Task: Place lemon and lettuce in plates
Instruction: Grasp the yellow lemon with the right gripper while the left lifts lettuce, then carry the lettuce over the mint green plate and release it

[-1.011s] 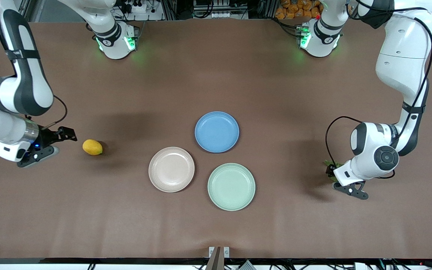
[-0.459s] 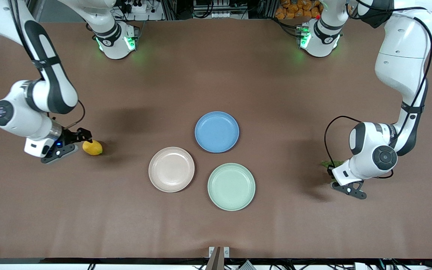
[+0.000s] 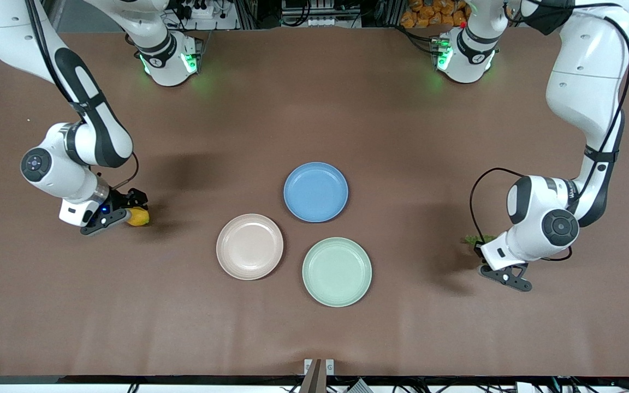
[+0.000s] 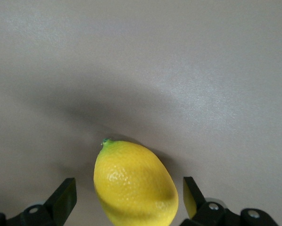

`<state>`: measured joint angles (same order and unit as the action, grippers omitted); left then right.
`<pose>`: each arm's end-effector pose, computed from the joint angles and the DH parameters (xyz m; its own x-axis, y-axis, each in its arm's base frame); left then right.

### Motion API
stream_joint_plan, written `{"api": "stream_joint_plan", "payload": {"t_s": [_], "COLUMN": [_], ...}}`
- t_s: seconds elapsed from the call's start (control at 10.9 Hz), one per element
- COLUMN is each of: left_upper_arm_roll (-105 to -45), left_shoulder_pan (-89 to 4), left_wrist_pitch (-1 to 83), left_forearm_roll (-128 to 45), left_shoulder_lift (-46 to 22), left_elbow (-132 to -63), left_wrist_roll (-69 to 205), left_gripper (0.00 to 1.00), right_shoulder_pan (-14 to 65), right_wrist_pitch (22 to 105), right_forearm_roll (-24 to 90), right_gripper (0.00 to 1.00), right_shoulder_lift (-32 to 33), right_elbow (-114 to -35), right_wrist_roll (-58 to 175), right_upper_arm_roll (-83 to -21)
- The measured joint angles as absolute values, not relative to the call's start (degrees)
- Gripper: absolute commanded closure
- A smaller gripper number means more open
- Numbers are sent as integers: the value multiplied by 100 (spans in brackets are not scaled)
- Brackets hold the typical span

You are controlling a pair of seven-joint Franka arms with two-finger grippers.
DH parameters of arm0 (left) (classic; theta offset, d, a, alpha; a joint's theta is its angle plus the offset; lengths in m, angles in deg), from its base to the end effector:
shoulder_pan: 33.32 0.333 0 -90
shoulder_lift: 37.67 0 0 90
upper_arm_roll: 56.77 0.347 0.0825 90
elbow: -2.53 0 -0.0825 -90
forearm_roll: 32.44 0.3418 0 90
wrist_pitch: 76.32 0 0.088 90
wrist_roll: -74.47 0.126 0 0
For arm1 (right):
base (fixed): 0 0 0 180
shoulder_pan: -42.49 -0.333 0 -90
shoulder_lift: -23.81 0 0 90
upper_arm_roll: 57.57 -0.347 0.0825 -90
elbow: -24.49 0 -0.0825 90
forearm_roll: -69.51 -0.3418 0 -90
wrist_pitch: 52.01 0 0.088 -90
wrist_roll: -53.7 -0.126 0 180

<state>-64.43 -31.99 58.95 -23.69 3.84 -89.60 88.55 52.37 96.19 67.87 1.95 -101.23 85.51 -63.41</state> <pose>0.6859 -0.0571 0.2418 0.9092 -0.4153 0.0297 -0.4145 -0.9095 -0.0310 0.5467 -0.0399 0.2560 0.8989 0.4366 0.0378 0.4379 -0.8982 -0.0392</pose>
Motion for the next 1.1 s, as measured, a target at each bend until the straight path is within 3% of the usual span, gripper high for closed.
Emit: {"api": "stream_joint_plan", "payload": {"t_s": [0.55, 1.1], "left_upper_arm_roll": [-7255, -7916], "left_shoulder_pan": [-3203, -3594], "left_wrist_pitch": [5824, 6104], "left_forearm_roll": [-2369, -2434], "left_shoulder_lift": [-22, 8], "left_elbow": [-8945, -8669], "left_wrist_roll": [8855, 8849], "left_gripper": [100, 100], "right_shoulder_pan": [5231, 5235], "right_wrist_pitch": [10200, 10288], "right_forearm_roll": [6867, 7050], "right_gripper": [0, 0], "right_shoulder_lift": [-192, -283], "right_elbow": [-10274, -10296], "right_wrist_roll": [8589, 8598], "right_upper_arm_roll": [-6372, -6361]}}
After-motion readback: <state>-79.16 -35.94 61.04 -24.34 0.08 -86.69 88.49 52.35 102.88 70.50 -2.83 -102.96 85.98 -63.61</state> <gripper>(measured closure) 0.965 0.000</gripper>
